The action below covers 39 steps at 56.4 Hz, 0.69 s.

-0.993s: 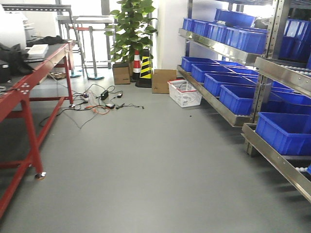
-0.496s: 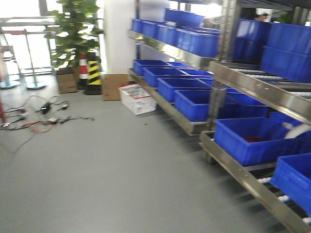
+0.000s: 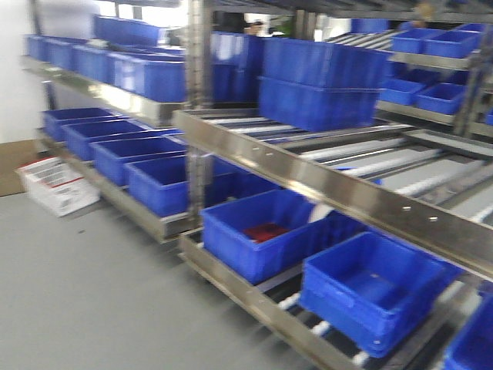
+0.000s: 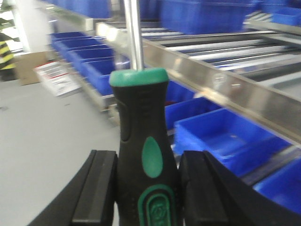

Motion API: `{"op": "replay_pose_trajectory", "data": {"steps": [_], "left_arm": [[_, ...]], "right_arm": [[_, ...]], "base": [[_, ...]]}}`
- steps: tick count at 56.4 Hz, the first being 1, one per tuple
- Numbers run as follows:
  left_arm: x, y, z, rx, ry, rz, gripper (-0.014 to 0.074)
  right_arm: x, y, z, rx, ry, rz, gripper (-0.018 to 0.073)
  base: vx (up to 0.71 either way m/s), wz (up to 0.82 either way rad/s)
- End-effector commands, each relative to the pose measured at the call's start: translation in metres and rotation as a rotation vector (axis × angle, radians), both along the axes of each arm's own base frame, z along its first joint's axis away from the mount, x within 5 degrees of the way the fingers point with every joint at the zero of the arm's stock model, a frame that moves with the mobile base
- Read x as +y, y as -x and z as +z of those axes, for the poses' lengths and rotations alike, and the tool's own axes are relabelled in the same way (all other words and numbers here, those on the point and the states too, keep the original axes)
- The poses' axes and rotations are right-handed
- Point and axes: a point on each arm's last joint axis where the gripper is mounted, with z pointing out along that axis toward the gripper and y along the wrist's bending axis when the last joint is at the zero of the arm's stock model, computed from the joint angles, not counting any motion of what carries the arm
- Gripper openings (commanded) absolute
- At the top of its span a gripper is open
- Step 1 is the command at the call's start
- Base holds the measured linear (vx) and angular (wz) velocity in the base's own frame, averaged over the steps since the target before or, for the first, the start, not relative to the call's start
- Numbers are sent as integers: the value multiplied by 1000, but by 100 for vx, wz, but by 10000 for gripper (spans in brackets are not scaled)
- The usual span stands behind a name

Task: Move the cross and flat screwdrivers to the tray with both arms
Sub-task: 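Hold both screwdrivers while driving along the shelves to the roller rack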

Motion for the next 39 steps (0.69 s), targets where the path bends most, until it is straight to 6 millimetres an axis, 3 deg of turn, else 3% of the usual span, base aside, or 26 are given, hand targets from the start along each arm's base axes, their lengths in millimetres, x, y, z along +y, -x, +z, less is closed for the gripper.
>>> {"op": "replay_pose_trajectory", "data": {"steps": [1,39], "left_arm": [[0,-2,15,-105,22,6,-6],[0,-2,15,-105,22,6,-6]], "right_arm": [[0,0,18,-120,-11,-2,-8],[0,0,18,-119,-11,-2,-8]], "base": [[39,-72],[36,-63]]}}
